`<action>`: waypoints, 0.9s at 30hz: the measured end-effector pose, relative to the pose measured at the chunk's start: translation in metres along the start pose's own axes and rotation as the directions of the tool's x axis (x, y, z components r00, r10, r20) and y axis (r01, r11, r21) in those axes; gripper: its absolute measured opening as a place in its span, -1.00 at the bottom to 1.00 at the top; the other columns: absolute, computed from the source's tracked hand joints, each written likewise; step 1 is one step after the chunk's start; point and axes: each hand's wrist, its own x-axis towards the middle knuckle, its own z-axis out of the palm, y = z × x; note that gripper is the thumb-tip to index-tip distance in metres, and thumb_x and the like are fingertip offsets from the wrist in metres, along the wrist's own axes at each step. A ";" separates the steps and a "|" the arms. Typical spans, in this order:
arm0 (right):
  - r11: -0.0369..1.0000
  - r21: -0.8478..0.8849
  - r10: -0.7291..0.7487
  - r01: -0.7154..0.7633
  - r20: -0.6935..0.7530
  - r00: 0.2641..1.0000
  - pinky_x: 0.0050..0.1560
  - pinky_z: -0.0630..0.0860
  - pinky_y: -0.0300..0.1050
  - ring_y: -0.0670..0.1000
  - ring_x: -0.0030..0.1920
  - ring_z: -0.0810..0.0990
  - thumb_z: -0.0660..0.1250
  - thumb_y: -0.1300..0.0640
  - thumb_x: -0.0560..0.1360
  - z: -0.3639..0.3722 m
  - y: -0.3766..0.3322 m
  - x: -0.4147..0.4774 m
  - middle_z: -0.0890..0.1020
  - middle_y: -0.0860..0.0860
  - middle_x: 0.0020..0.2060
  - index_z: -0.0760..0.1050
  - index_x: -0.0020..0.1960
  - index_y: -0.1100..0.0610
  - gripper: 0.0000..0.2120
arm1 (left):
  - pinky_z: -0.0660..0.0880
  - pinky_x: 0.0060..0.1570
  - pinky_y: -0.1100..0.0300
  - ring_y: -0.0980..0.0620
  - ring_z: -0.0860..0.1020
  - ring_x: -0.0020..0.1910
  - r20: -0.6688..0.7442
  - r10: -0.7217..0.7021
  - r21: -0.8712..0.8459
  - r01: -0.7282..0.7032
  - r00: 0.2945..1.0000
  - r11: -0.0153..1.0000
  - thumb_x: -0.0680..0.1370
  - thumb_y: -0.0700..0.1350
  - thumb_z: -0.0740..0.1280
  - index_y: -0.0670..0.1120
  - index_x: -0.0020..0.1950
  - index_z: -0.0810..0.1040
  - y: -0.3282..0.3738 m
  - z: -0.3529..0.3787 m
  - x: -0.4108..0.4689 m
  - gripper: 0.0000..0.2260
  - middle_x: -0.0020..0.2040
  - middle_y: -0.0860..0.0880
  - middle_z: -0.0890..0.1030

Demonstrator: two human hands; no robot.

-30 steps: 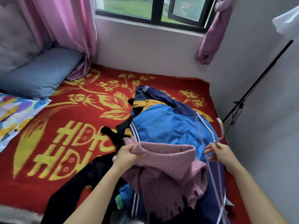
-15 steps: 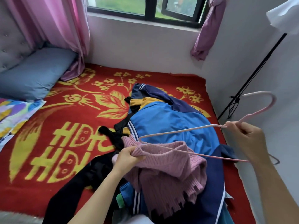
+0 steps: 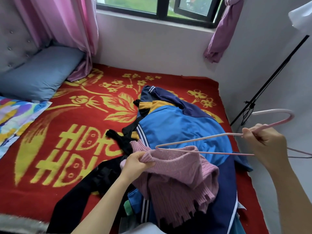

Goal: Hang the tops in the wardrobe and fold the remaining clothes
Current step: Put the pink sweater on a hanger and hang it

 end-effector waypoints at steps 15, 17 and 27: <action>0.983 -0.100 -0.162 0.151 -0.119 0.980 -0.34 0.25 -0.25 -0.08 -0.40 0.31 0.18 0.05 0.51 -0.008 0.005 0.011 0.49 0.13 -0.50 0.50 -0.41 0.33 -0.56 | 0.32 -0.23 0.20 0.04 0.39 -0.25 0.000 0.038 0.049 -0.038 0.999 0.998 0.40 -0.21 0.49 -0.35 -0.20 0.53 0.002 -0.001 -0.002 -0.77 -0.29 -0.06 0.45; 0.978 -0.129 -0.178 0.162 -0.127 0.976 -0.34 0.24 -0.26 0.00 -0.42 0.36 0.18 0.06 0.51 -0.007 0.006 0.013 0.50 0.14 -0.50 0.50 -0.41 0.34 -0.56 | 0.30 -0.26 0.26 0.06 0.37 -0.28 -0.002 0.041 0.058 -0.041 0.999 0.998 0.39 -0.22 0.50 -0.25 -0.33 0.48 0.003 0.000 -0.002 -0.77 -0.31 -0.02 0.41; 0.973 -0.052 -0.228 0.223 -0.140 0.963 -0.43 0.34 0.05 0.13 -0.47 0.41 0.20 0.15 0.47 -0.001 -0.013 0.023 0.46 0.15 -0.52 0.47 -0.44 0.34 -0.61 | 0.36 -0.18 0.22 0.02 0.42 -0.22 -0.035 0.047 0.027 -0.046 0.998 0.999 0.38 -0.23 0.50 -0.31 -0.16 0.58 0.001 0.002 -0.002 -0.82 -0.25 -0.05 0.46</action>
